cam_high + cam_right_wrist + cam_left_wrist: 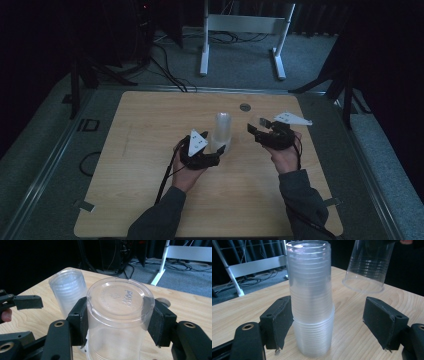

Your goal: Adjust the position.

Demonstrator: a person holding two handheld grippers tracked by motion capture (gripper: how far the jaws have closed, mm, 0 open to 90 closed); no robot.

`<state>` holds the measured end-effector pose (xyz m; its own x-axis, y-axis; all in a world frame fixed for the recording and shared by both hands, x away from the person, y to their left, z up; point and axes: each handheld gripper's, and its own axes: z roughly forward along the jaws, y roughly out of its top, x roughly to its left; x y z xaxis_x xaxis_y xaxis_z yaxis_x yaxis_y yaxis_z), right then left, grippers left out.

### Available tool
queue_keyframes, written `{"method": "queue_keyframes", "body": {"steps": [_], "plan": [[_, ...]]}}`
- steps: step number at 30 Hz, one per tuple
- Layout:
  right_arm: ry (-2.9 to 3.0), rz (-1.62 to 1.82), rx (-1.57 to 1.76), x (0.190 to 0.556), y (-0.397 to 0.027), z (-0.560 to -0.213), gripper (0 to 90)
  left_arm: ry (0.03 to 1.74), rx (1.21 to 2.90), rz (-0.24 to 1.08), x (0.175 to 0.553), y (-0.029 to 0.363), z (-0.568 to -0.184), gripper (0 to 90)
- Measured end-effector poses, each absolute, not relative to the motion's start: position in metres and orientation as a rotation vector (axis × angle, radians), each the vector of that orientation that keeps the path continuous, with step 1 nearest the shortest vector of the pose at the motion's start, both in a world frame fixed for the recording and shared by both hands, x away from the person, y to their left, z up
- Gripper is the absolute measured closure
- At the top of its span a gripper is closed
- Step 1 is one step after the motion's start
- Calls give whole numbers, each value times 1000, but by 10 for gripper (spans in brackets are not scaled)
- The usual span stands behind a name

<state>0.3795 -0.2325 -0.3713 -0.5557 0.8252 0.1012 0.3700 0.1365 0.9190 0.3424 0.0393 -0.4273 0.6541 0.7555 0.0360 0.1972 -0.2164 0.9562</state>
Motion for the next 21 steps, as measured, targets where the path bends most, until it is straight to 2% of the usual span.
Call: {"method": "queue_keyframes", "body": {"steps": [21], "plan": [[2001,1502,1285,369,-235,-408,418,668,1789,581,337,19,-431,237]]}}
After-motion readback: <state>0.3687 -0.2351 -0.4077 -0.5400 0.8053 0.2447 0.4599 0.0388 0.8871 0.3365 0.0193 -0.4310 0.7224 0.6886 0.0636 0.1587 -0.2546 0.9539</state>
